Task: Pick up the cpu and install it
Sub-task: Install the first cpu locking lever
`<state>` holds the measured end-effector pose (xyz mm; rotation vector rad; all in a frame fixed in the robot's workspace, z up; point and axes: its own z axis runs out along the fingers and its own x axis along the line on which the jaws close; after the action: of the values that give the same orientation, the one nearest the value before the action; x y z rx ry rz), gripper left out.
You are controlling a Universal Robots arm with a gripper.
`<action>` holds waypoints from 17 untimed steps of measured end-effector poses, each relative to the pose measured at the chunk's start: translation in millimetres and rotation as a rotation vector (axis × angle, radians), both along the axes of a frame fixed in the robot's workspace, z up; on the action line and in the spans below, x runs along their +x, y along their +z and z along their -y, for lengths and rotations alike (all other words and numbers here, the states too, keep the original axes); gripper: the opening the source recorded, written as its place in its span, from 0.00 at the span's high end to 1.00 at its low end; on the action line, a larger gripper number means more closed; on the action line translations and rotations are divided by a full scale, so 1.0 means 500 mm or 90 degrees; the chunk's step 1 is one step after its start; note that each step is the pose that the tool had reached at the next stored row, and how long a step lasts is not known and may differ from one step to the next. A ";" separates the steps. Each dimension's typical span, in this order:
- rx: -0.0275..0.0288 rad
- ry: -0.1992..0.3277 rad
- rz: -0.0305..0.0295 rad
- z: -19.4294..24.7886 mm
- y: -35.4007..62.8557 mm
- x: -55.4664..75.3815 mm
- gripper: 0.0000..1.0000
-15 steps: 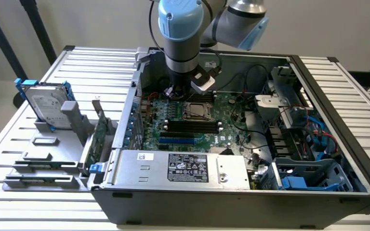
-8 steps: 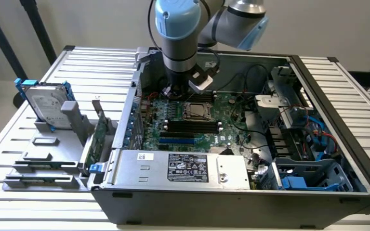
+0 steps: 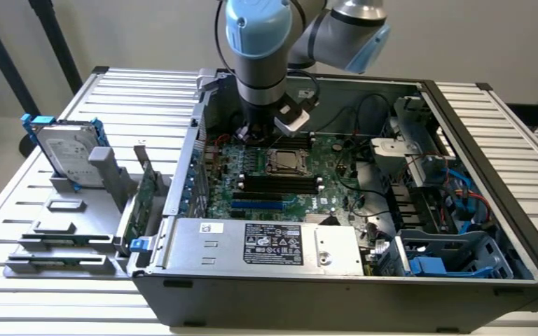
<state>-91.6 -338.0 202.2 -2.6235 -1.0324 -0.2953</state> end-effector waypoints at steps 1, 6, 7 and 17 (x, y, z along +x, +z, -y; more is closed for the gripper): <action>0.0000 0.001 0.0005 0.0000 -0.001 0.001 0.89; 0.0000 0.007 0.0022 0.0001 -0.004 0.007 0.89; 0.0002 0.007 0.0023 0.0002 -0.004 0.008 0.89; 0.0012 0.008 0.0024 0.0007 -0.005 0.010 0.89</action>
<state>-86.5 -338.4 200.0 -2.6144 -1.0497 -0.2982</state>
